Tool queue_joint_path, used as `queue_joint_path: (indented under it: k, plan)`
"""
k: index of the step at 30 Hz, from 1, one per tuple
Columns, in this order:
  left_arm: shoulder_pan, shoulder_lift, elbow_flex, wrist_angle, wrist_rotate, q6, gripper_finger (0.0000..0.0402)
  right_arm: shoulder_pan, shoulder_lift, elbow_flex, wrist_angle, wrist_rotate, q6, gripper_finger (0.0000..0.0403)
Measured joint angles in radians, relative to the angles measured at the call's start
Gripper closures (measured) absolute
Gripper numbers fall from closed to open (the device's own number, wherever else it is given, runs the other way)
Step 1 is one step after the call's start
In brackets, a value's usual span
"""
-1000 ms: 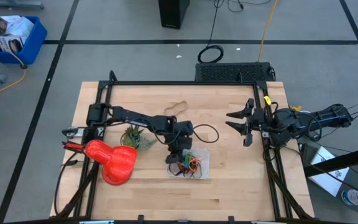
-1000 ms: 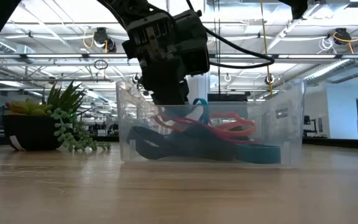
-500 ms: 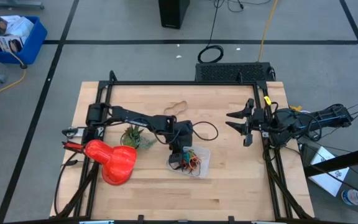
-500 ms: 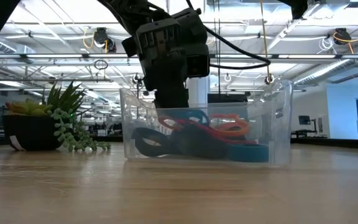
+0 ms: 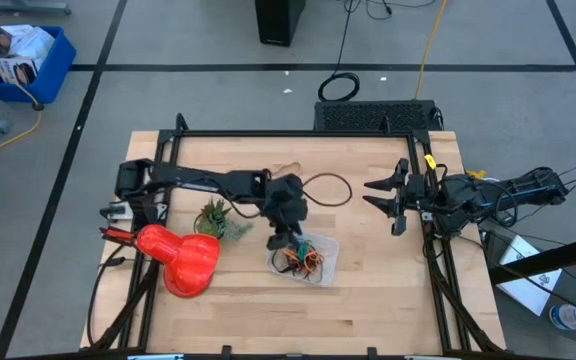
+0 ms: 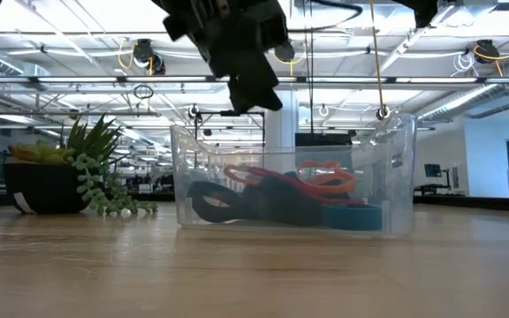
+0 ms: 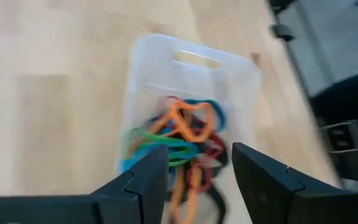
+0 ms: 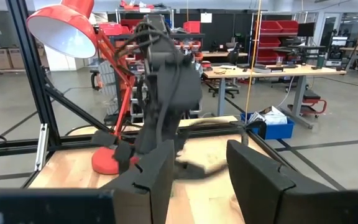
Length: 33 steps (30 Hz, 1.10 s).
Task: Pick and place rubber bands into bin
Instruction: Put the light brown rubber band into the bin
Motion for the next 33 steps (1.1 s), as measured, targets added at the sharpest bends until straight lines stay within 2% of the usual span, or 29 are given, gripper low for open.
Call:
queue_joint_path:
  k: [8, 15, 17, 20, 27, 33]
  plan:
    - [0.002, -0.105, 0.000, 0.019, -0.316, 0.036, 0.0217, 0.000, 0.000, 0.000, 0.000, 0.000, -0.004, 0.0261]
    - [0.001, -0.122, 0.000, 0.030, -0.337, 0.078, 0.0217, 0.000, 0.000, 0.000, -0.003, 0.000, -0.004, 0.0261]
    - [0.003, -0.120, 0.000, 0.015, -0.373, 0.087, 0.0217, 0.000, 0.000, 0.000, -0.001, 0.000, -0.004, 0.0261]
    - [0.018, -0.121, 0.000, -0.028, -0.474, 0.048, 0.0217, 0.000, 0.000, 0.000, -0.001, 0.000, -0.004, 0.0261]
    - [0.130, -0.120, 0.000, -0.208, -0.530, -0.131, 0.0218, 0.000, 0.000, 0.000, -0.001, 0.000, -0.022, 0.0261]
    - [0.217, -0.097, -0.001, -0.196, -0.566, -0.188, 0.0218, 0.000, 0.000, 0.000, -0.001, 0.000, -0.025, 0.0261]
